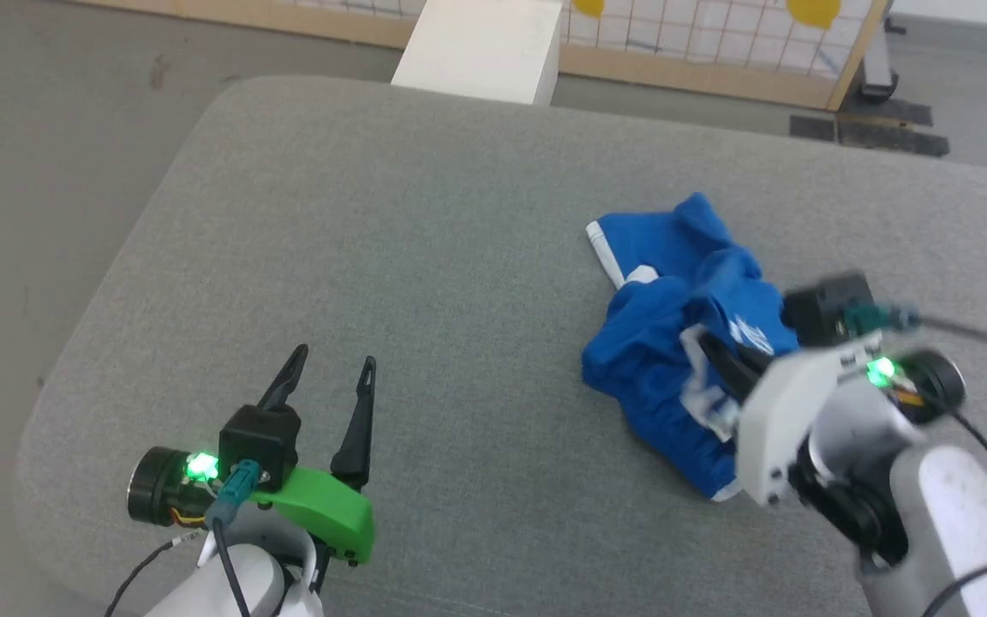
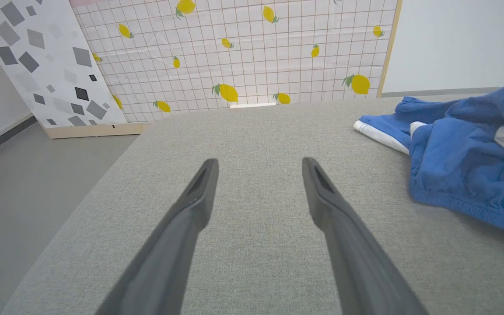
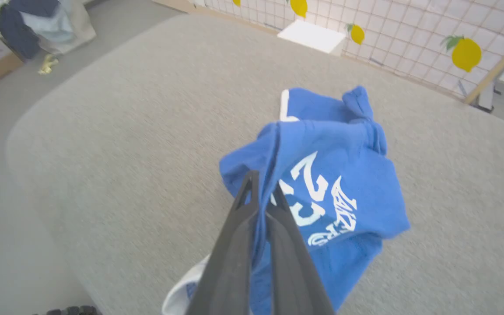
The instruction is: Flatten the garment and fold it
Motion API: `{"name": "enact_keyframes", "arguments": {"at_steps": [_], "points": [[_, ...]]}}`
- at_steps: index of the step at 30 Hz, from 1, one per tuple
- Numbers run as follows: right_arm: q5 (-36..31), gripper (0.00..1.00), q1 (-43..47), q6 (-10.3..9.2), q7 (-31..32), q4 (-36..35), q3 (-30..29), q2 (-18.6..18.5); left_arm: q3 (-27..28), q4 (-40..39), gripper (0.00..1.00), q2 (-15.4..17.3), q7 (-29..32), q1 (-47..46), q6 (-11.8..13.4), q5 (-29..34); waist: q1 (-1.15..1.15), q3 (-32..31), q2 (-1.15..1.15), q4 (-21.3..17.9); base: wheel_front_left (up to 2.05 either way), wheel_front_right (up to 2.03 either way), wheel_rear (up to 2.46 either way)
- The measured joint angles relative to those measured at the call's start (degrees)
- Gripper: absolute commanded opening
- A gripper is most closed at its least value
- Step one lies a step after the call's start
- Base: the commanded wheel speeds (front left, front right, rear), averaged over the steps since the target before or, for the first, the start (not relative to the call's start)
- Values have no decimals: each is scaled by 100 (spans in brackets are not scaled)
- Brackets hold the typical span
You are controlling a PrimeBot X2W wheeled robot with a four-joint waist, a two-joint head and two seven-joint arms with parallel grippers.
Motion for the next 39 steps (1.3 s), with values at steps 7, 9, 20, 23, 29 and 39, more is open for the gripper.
{"name": "enact_keyframes", "arguments": {"at_steps": [7,9,20,23,29,39], "points": [[1267,0,-1019,0,672,-627,-152,635,-12,53,100,-42,-1,11,5,-35,0,-253,0,-115,0,0,0],[1606,0,-1333,0,767,-702,-424,758,-13,60,100,-45,-1,29,7,-52,0,-306,0,-142,0,0,0],[1872,0,-1974,0,603,-82,-2602,780,1,-25,100,-40,-8,151,65,-71,0,-339,0,-341,0,0,0],[1471,0,-1221,0,693,-16,-3010,783,22,-62,100,-36,-9,147,66,-76,0,-248,0,-368,0,0,0],[894,0,325,-1,407,531,-3611,790,56,-93,100,27,-9,131,62,-80,0,-16,0,-471,0,0,0],[-234,100,523,-1,-321,1284,-3567,775,30,-116,100,58,9,49,32,-82,0,165,0,-736,0,0,0]]}}
